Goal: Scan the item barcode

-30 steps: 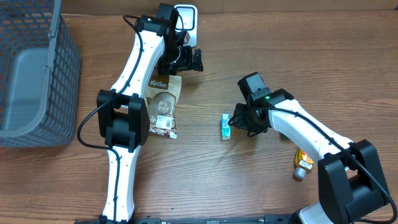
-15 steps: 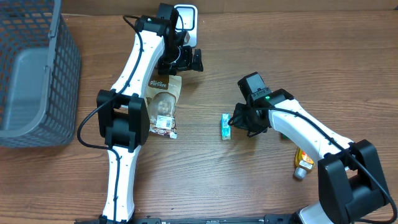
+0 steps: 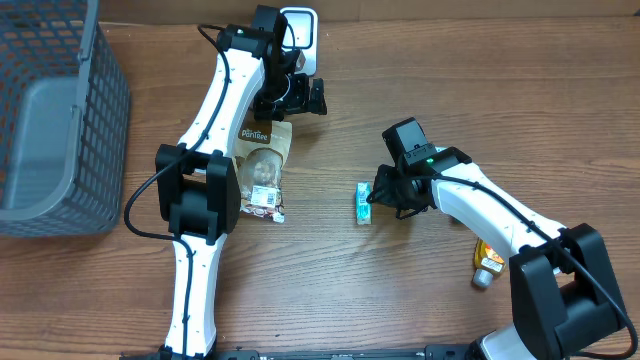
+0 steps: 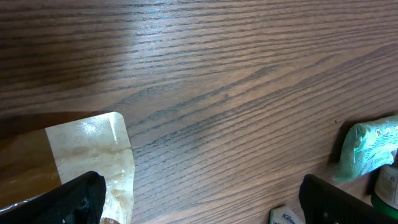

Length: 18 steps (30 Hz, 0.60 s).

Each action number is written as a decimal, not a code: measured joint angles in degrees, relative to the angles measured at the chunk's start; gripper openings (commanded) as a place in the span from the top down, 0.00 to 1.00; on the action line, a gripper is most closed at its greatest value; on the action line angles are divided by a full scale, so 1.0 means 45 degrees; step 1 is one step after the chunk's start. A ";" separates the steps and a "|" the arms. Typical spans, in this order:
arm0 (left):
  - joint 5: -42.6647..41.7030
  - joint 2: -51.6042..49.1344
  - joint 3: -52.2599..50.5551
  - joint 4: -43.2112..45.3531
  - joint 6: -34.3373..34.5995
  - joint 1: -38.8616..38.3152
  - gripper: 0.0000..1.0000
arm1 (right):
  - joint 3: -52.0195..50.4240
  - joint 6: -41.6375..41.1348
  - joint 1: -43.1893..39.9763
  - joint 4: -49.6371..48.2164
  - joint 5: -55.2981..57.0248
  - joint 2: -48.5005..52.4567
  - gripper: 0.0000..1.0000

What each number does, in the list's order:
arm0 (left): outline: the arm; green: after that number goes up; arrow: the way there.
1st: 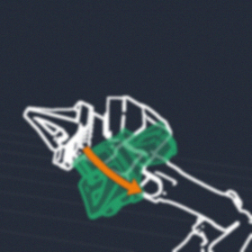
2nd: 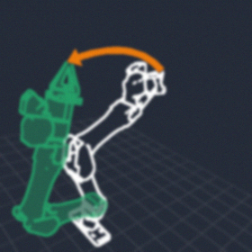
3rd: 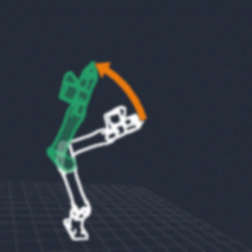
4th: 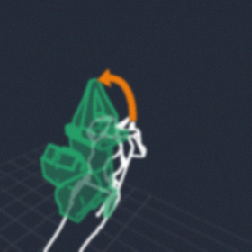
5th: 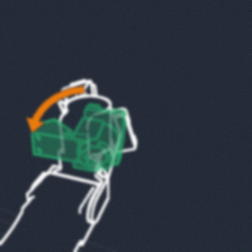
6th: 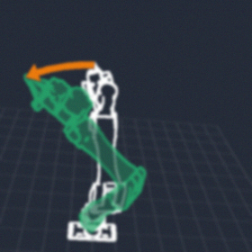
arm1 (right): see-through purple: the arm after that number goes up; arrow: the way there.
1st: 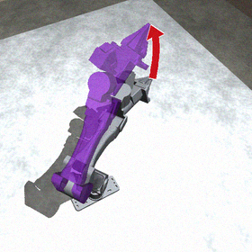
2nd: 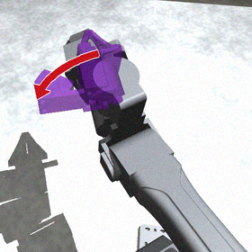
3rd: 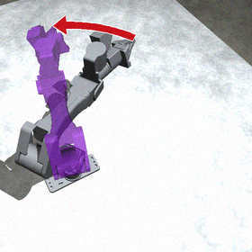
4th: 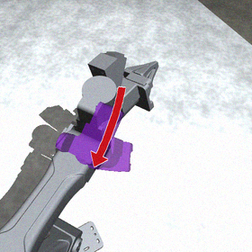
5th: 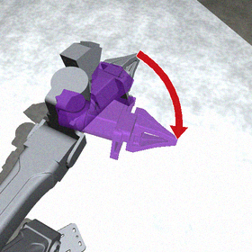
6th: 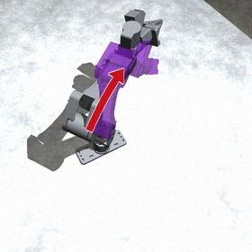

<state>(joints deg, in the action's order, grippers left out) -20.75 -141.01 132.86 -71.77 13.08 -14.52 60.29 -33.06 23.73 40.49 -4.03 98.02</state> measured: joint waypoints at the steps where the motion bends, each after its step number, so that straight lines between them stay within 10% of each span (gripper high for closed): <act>1: 0.0000 0.0000 0.0000 -0.0005 0.0000 0.0000 0.00 | 0.0000 0.0000 0.0000 0.0000 -0.0015 0.0000 0.96; 18: 0.0000 0.0000 0.0000 0.0000 0.0000 0.0000 0.00 | 0.0000 0.0005 0.0005 -0.0427 -0.0155 0.0000 0.96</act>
<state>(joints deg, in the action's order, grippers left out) -20.75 -141.01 132.86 -71.77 13.08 -14.52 60.29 -33.04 23.75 38.57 -4.73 98.02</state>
